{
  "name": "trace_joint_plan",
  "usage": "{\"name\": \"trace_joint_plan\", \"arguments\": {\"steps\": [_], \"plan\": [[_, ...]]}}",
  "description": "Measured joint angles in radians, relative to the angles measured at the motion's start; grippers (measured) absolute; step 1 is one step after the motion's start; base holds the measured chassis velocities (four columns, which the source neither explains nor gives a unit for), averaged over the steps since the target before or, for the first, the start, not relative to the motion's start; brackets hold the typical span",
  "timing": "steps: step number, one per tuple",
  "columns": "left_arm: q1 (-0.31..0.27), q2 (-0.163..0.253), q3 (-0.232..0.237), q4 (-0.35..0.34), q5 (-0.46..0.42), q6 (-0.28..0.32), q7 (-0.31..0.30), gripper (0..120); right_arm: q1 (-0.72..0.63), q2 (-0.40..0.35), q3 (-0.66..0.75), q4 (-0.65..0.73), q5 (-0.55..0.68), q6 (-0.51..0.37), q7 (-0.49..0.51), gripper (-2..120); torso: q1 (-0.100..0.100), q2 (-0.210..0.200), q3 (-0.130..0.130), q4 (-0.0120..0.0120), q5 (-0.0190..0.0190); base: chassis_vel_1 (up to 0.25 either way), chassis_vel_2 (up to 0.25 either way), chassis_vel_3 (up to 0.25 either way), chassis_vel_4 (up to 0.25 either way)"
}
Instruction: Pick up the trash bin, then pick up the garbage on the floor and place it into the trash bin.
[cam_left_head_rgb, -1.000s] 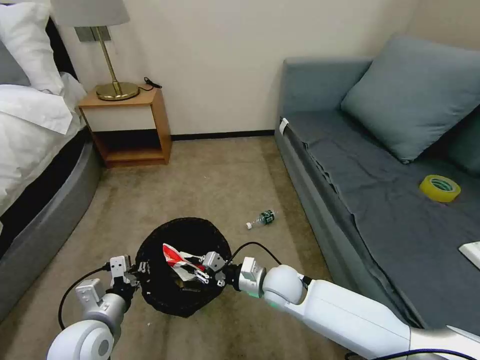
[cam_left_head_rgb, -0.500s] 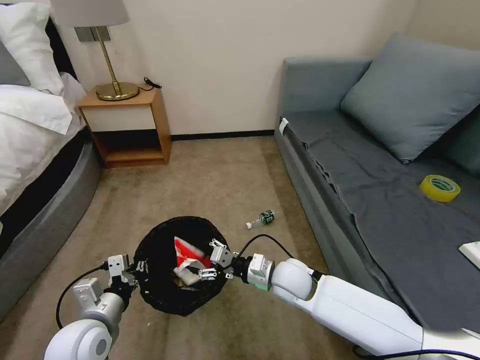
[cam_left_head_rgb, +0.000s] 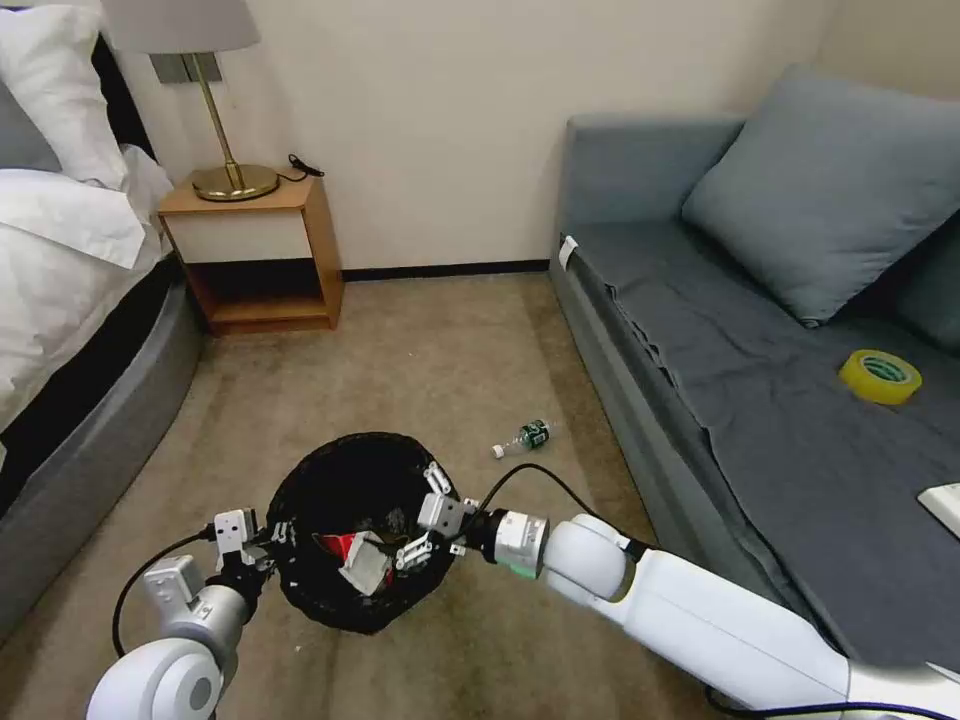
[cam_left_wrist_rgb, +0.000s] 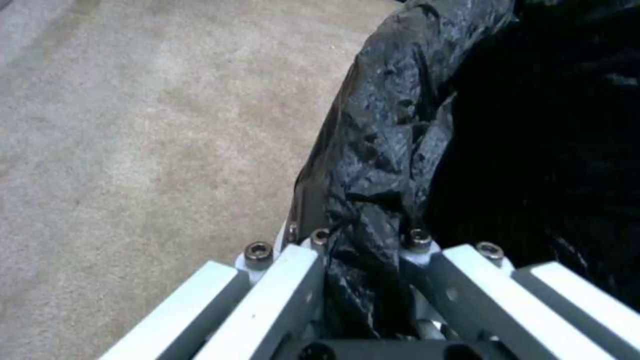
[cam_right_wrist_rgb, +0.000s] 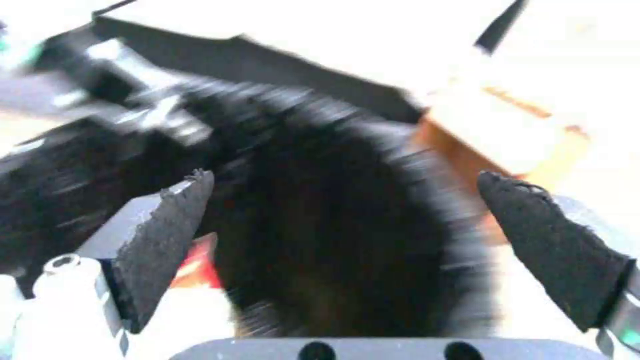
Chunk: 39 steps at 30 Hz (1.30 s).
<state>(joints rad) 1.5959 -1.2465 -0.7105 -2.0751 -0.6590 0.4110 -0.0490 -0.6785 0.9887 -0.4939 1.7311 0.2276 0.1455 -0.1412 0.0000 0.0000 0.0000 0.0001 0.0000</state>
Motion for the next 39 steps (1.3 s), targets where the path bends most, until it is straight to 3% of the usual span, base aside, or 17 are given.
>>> {"name": "trace_joint_plan", "arguments": {"steps": [3, 7, 14, 16, 22, 24, 29, 39], "plan": [[0.001, -0.007, -0.004, 0.001, 0.000, -0.005, 0.000, 3, -0.097, 0.001, 0.102, 0.033, -0.073, 0.055, 0.116, 100, 0.000, 0.000, 0.000, 0.0000, 0.0000, 0.000, 0.000, 0.000, 0.000], [-0.001, -0.014, -0.010, 0.003, 0.005, -0.016, -0.012, 3, -0.200, -0.005, 0.197, 0.075, -0.106, 0.076, 0.196, 100, 0.000, 0.000, 0.000, -0.0002, 0.0000, 0.000, 0.000, 0.000, 0.000], [-0.007, -0.021, -0.035, 0.002, 0.016, -0.023, -0.029, 3, -0.390, -0.017, 0.382, 0.152, -0.118, 0.031, 0.327, 100, 0.000, 0.000, 0.000, -0.0002, 0.0000, 0.000, 0.000, 0.000, 0.000], [-0.013, -0.024, -0.047, 0.007, 0.040, -0.033, -0.036, 3, -0.505, -0.014, 0.449, 0.196, -0.084, 0.002, 0.394, 100, 0.000, 0.000, 0.000, -0.0004, 0.0000, 0.000, 0.000, 0.000, 0.000], [-0.020, -0.028, -0.054, 0.010, 0.061, -0.035, -0.043, 3, -0.665, 0.027, 0.518, 0.251, -0.070, -0.040, 0.434, 100, 0.000, 0.000, 0.000, -0.0003, -0.0002, 0.000, 0.000, 0.000, 0.000], [-0.021, -0.029, -0.058, 0.012, 0.075, -0.036, -0.048, 3, -0.732, 0.072, 0.544, 0.276, -0.101, -0.063, 0.442, 100, 0.000, 0.000, 0.000, -0.0002, -0.0001, 0.000, 0.000, 0.000, 0.000], [-0.018, -0.027, -0.074, 0.008, 0.070, -0.035, -0.052, 3, -0.799, 0.134, 0.581, 0.295, -0.149, -0.066, 0.438, 100, 0.000, 0.000, 0.000, -0.0001, -0.0001, 0.000, 0.000, 0.000, 0.000], [-0.015, -0.027, -0.104, -0.006, 0.044, -0.026, -0.061, 3, -0.834, 0.167, 0.614, 0.314, -0.186, -0.099, 0.491, 100, 0.000, 0.000, 0.000, -0.0001, -0.0001, 0.000, 0.000, 0.000, 0.000]]}}
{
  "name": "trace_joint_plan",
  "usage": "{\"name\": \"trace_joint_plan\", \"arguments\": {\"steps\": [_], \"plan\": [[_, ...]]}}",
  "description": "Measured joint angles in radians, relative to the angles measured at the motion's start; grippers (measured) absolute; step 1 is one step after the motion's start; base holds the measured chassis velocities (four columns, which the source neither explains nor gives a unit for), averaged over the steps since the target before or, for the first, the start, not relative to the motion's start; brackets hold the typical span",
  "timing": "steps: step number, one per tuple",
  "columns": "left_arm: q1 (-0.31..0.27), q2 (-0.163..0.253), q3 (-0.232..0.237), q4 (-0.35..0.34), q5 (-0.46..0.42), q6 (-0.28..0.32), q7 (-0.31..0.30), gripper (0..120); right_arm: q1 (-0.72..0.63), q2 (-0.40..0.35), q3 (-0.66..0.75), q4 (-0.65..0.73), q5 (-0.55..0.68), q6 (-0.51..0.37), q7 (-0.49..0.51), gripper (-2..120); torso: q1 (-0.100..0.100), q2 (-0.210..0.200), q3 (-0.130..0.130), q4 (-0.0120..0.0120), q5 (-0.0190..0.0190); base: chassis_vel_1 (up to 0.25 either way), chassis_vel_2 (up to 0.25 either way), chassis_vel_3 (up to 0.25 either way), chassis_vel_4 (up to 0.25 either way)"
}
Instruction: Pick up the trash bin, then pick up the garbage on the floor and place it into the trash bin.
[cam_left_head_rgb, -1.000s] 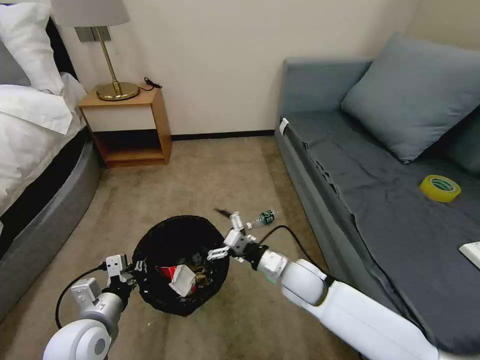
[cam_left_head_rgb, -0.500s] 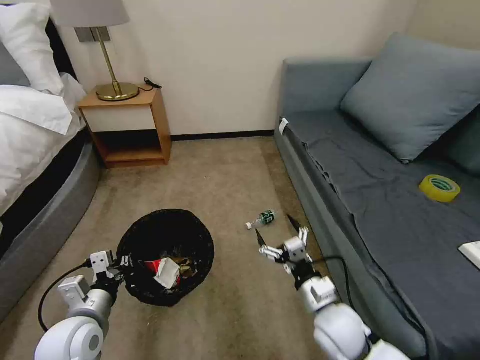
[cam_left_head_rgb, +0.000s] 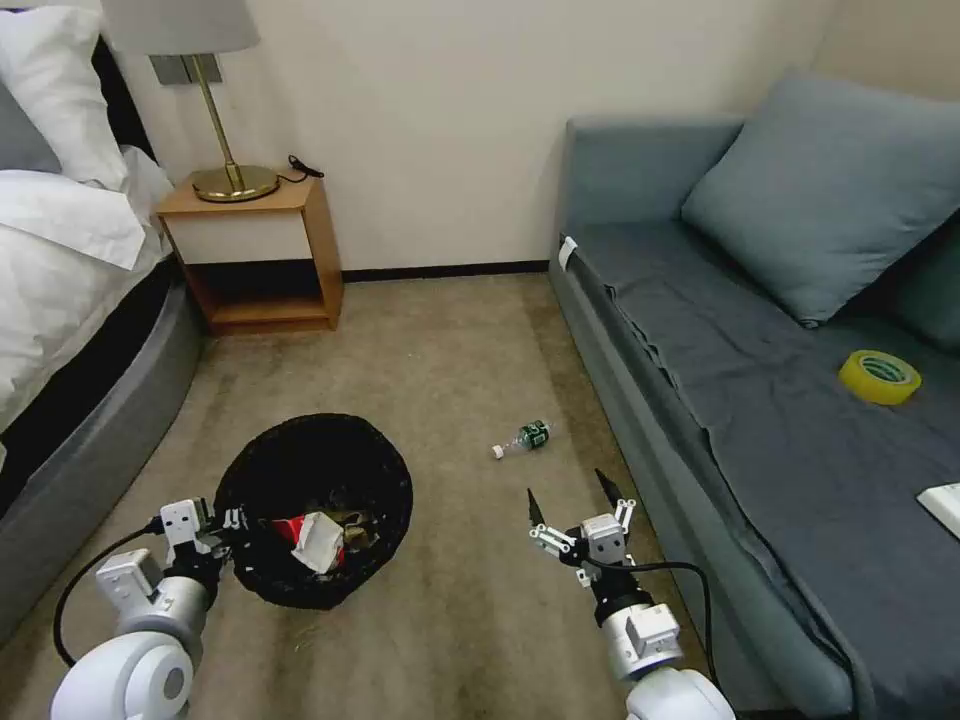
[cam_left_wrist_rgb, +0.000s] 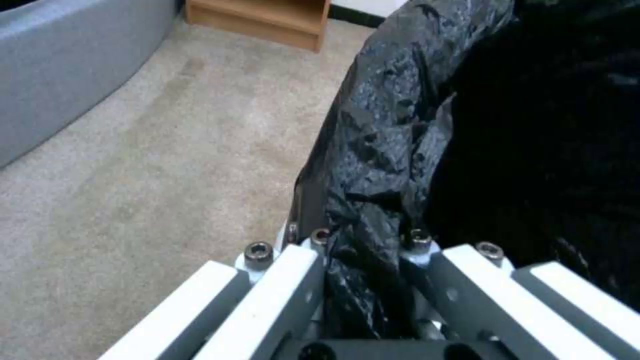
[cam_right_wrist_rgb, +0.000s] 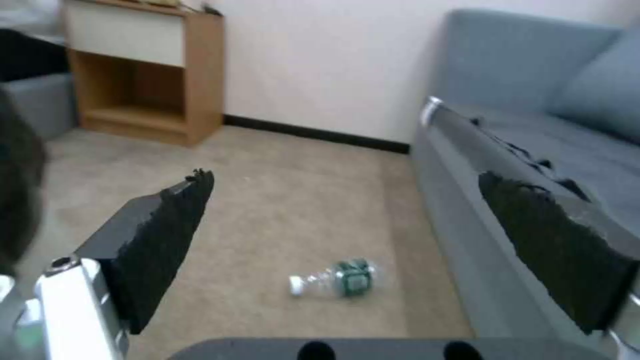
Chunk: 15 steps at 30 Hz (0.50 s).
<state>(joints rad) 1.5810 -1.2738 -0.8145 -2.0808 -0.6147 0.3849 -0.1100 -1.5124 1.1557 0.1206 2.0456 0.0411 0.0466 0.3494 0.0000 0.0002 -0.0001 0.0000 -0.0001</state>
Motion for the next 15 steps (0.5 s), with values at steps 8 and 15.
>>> {"name": "trace_joint_plan", "arguments": {"steps": [8, 15], "plan": [[0.007, 0.000, -0.013, -0.010, -0.008, 0.002, -0.001, 3, -0.040, 0.020, 0.031, 0.019, -0.021, -0.016, 0.016, 100, 0.000, 0.000, 0.000, 0.0000, 0.0000, 0.000, 0.000, 0.000, 0.000], [0.007, 0.007, -0.019, -0.011, -0.013, 0.002, 0.002, 3, -0.055, 0.025, 0.040, 0.020, -0.033, -0.015, 0.003, 100, 0.000, 0.000, 0.000, 0.0000, 0.0002, 0.000, 0.000, 0.000, 0.000]]}}
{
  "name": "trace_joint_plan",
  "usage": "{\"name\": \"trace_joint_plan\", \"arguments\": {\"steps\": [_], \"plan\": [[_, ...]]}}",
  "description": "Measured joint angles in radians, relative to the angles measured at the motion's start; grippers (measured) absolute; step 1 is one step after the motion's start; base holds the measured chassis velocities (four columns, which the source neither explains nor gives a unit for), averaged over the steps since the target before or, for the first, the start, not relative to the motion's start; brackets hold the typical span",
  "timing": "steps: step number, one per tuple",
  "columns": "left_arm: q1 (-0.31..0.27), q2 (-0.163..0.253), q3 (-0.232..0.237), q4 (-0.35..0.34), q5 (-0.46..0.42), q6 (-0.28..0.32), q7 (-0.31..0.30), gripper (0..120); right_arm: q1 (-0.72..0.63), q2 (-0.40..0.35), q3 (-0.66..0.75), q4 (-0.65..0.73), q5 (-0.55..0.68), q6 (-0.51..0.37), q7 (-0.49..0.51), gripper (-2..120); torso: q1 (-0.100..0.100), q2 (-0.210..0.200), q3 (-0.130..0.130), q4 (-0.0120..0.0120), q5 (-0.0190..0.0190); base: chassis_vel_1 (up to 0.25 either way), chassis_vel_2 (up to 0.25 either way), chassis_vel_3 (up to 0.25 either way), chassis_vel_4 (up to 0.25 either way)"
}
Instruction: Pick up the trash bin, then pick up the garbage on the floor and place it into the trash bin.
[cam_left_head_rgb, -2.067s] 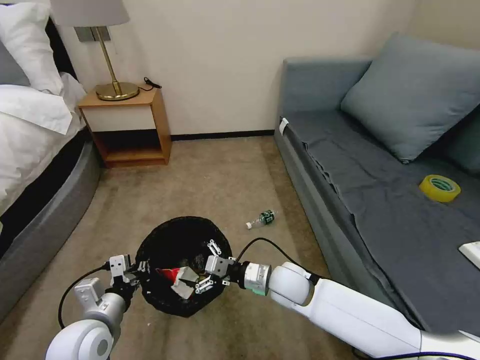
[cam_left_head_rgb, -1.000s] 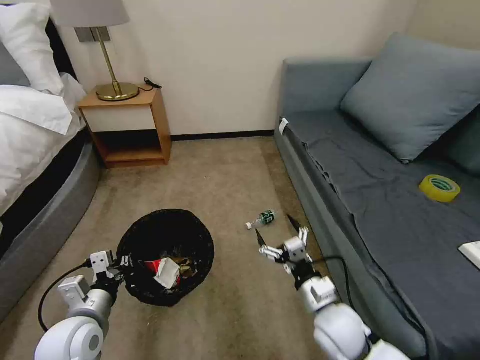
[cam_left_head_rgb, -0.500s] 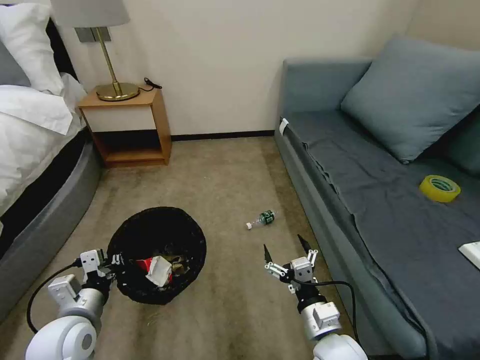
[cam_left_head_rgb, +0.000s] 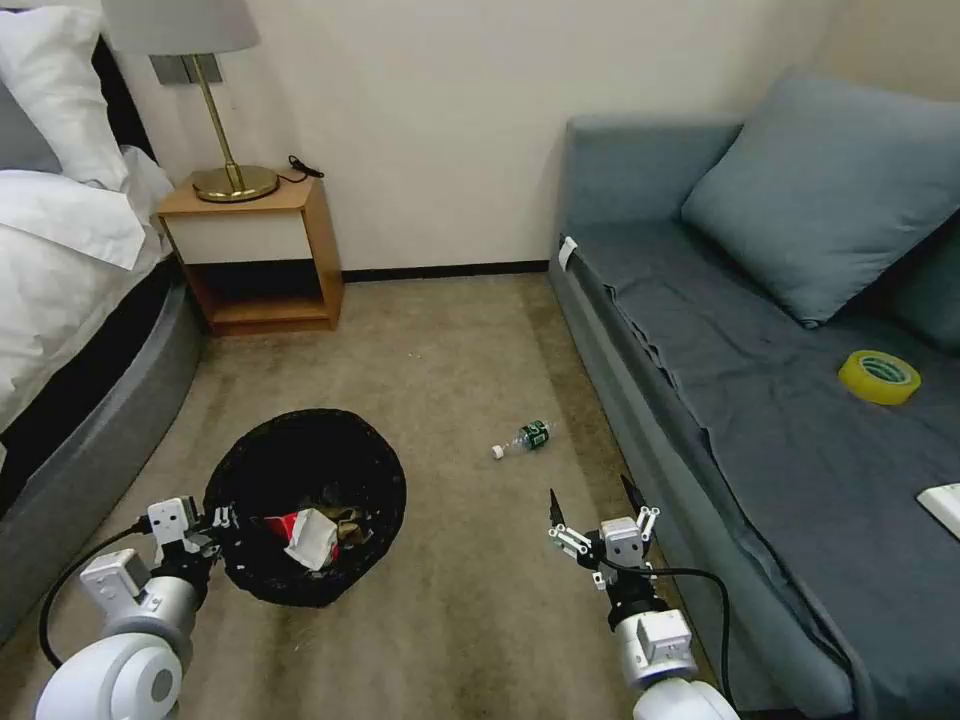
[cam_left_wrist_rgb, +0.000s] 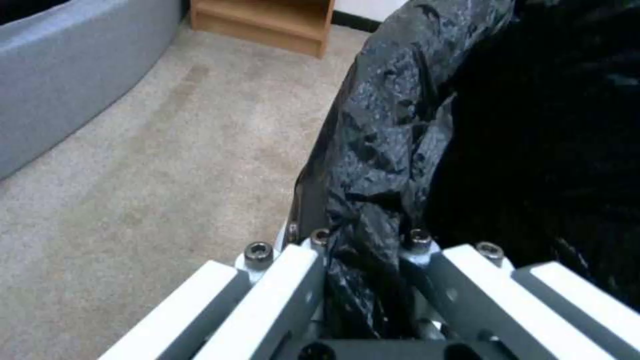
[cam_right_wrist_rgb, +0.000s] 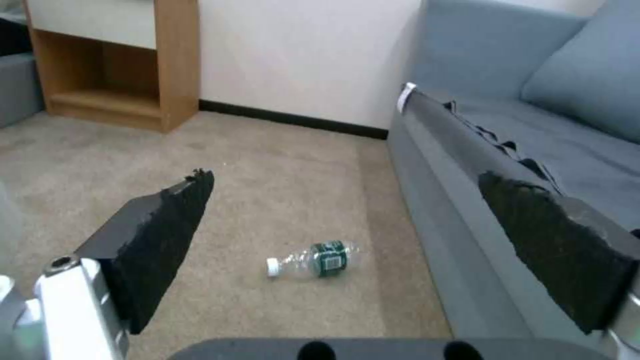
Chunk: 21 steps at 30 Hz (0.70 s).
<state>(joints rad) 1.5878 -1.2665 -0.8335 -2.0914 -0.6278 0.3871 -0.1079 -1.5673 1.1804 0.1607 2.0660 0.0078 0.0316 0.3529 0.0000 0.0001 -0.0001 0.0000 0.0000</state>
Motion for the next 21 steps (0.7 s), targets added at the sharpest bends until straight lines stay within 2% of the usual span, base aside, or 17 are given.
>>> {"name": "trace_joint_plan", "arguments": {"steps": [21], "plan": [[-0.010, 0.017, -0.010, 0.030, -0.028, -0.003, 0.003, 3, -0.014, 0.003, 0.009, 0.019, 0.004, -0.005, -0.023, 100, 0.000, 0.000, 0.000, 0.0001, -0.0001, 0.000, 0.000, 0.000, 0.000]]}}
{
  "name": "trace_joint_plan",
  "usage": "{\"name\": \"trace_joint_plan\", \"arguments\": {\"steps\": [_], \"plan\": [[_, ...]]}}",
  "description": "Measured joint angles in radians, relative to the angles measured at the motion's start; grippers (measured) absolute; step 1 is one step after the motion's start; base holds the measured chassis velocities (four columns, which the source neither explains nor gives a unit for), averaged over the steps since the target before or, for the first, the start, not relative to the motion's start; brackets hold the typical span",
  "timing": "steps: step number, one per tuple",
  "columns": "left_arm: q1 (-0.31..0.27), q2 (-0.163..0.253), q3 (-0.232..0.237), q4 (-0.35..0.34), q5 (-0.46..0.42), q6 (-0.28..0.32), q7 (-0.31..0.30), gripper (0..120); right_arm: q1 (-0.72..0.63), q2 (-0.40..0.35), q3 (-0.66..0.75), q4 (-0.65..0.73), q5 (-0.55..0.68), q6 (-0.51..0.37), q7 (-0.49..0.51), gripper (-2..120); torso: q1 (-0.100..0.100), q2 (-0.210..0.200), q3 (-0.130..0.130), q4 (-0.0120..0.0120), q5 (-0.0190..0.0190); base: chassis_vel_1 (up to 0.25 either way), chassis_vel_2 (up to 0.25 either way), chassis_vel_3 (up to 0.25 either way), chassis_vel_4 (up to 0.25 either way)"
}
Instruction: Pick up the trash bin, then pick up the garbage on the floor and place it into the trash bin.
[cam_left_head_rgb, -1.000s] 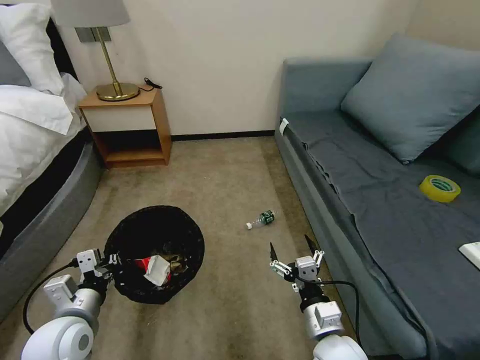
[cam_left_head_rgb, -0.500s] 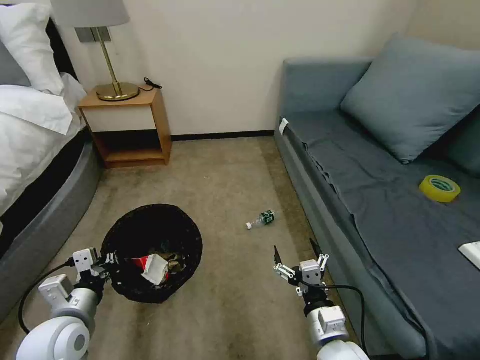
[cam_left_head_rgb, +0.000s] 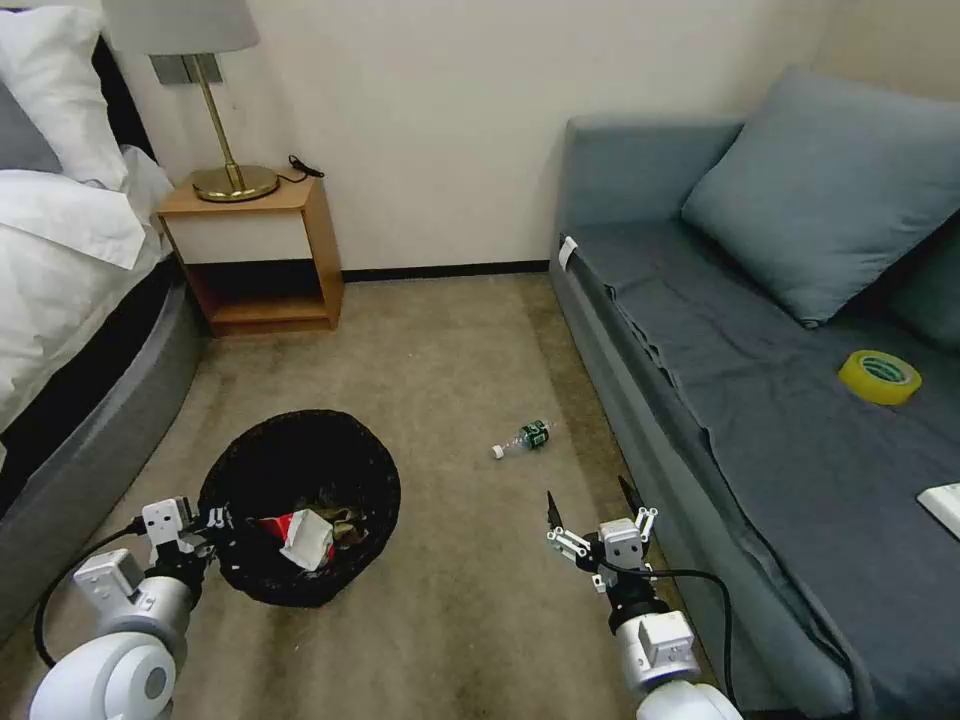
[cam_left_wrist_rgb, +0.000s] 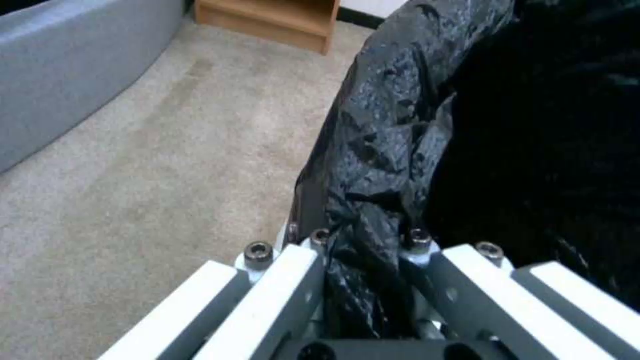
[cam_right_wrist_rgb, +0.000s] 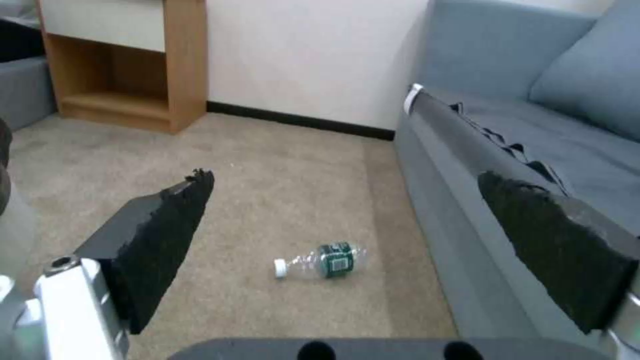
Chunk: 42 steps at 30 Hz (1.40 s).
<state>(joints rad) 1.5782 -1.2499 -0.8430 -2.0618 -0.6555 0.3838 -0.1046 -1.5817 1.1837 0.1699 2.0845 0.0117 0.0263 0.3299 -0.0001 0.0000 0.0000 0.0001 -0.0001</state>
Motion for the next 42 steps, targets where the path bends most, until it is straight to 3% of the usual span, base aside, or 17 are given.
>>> {"name": "trace_joint_plan", "arguments": {"steps": [12, 29, 35, 42], "plan": [[-0.002, 0.012, -0.005, 0.018, -0.006, -0.007, 0.006, 3, -0.011, 0.023, 0.000, 0.000, -0.005, 0.017, -0.010, 100, 0.000, 0.000, 0.000, -0.0001, 0.0000, -0.059, 0.061, 0.074, -0.064], [-0.002, 0.013, -0.019, 0.022, -0.007, -0.014, 0.011, 3, 0.014, 0.011, -0.006, -0.024, 0.007, 0.059, -0.033, 100, 0.000, 0.000, 0.000, -0.0002, 0.0000, -0.224, 0.216, 0.227, -0.222], [-0.013, 0.011, -0.006, 0.032, 0.002, -0.015, 0.014, 3, 0.071, -0.051, -0.034, -0.069, 0.048, 0.069, -0.047, 100, 0.000, 0.000, 0.000, -0.0001, 0.0000, -0.131, 0.115, 0.145, -0.128], [-0.026, 0.009, -0.003, 0.033, 0.005, -0.015, 0.021, 3, 0.197, -0.162, -0.112, -0.120, 0.185, -0.014, -0.045, 100, 0.000, 0.000, 0.000, -0.0002, 0.0002, 0.024, -0.018, -0.017, 0.007]]}}
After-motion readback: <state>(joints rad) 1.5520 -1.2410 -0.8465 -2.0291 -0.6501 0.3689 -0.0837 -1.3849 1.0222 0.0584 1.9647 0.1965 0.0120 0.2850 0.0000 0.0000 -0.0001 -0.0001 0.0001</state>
